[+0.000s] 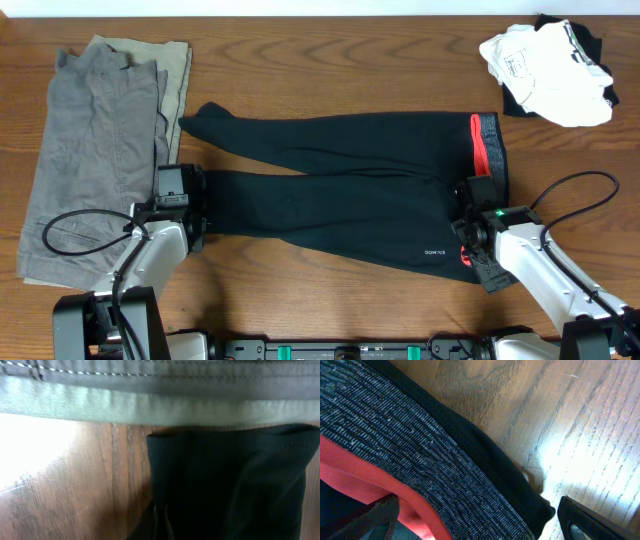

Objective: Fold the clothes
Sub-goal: 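Grip the leg ends with left gripper and waistband with right gripper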

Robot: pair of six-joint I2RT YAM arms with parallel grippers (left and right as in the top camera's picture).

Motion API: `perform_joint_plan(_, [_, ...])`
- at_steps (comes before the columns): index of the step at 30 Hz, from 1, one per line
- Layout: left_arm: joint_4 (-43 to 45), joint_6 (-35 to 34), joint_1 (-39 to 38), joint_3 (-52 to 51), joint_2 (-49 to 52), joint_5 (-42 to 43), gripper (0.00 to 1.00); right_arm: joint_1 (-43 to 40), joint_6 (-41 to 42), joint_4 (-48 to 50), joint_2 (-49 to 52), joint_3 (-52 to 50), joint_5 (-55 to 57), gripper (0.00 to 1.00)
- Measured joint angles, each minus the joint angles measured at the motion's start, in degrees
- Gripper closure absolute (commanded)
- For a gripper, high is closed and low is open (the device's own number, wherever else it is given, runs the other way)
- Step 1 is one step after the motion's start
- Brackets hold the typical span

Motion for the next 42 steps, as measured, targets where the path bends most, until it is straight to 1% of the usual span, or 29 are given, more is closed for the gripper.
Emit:
perform_joint_plan(2, [-0.87, 1.4, 0.04, 0.44, 0.0, 1.18, 0.94, 0.0, -0.76, 0.28, 0.02, 0.0, 0.02, 0.01])
perform_joint_plan(4, [-3.85, 2.93, 0.0, 1.46, 0.0, 2.91, 0.94, 0.0, -1.51, 0.26, 0.02, 0.0, 0.0, 0.01])
perform_joint_plan(10, [-18.84, 7.21, -0.02, 4.98, -2.34, 5.57, 0.94, 0.0, -3.78, -1.81, 0.02, -0.04, -1.29, 0.03])
perform_joint_plan(12, [-21.51, 7.87, -0.02, 5.95, -4.79, 5.53, 0.94, 0.0, -4.02, -3.37, 0.02, -0.07, -1.95, 0.03])
perform_joint_plan(14, [-23.1, 8.55, -0.02, 6.73, -8.31, 5.35, 0.94, 0.0, -4.22, -4.59, 0.0, -0.04, -2.36, 0.03])
perform_joint_plan(18, [-24.02, 9.35, -0.02, 6.95, -12.26, 4.83, 0.94, 0.0, -4.59, -5.6, -0.07, -0.04, -2.58, 0.04])
perform_joint_plan(24, [-24.13, 10.25, -0.02, 6.95, -12.94, 4.04, 0.94, 0.0, -5.29, -4.07, -0.11, -0.07, -2.97, 0.03])
perform_joint_plan(26, [-24.15, 10.27, -0.02, 6.95, -12.94, 3.8, 0.94, 0.0, -5.33, -2.67, -0.07, -0.15, -3.08, 0.04])
perform_joint_plan(27, [-24.15, 10.32, -0.02, 6.95, -12.94, 3.72, 0.94, 0.0, -5.35, -1.62, 0.04, -0.24, -3.17, 0.09])
perform_joint_plan(28, [-24.15, 10.38, -0.02, 6.95, -12.94, 3.58, 0.94, 0.0, -5.62, -1.05, 0.2, -0.37, -3.19, 0.18])
perform_joint_plan(29, [-24.15, 10.38, -0.02, 6.95, -12.94, 3.56, 0.94, 0.0, -5.84, -0.13, 0.39, -0.74, -3.26, 0.31])
perform_joint_plan(31, [-24.15, 10.38, -0.02, 6.95, -12.94, 3.52, 0.94, 0.02, -5.79, 1.68, 0.55, -1.33, -3.39, 0.72])
perform_joint_plan(32, [-24.15, 10.4, -0.02, 6.95, -12.94, 3.39, 0.94, 0.07, -5.75, 2.91, 0.63, -1.68, -3.39, 0.84])
perform_joint_plan(34, [-24.17, 10.4, -0.02, 6.95, -12.94, 3.28, 0.94, 0.17, -5.75, 3.74, 0.72, -2.03, -3.15, 0.97])
perform_joint_plan(35, [-24.17, 10.4, -0.02, 6.95, -12.94, 3.17, 0.94, 0.17, -5.7, 3.82, 0.83, -2.16, -2.78, 0.99])
perform_joint_plan(42, [-24.11, 10.4, -0.02, 6.95, -12.94, 2.95, 0.94, 0.35, -5.86, 3.67, 0.81, -2.43, -2.4, 0.99])
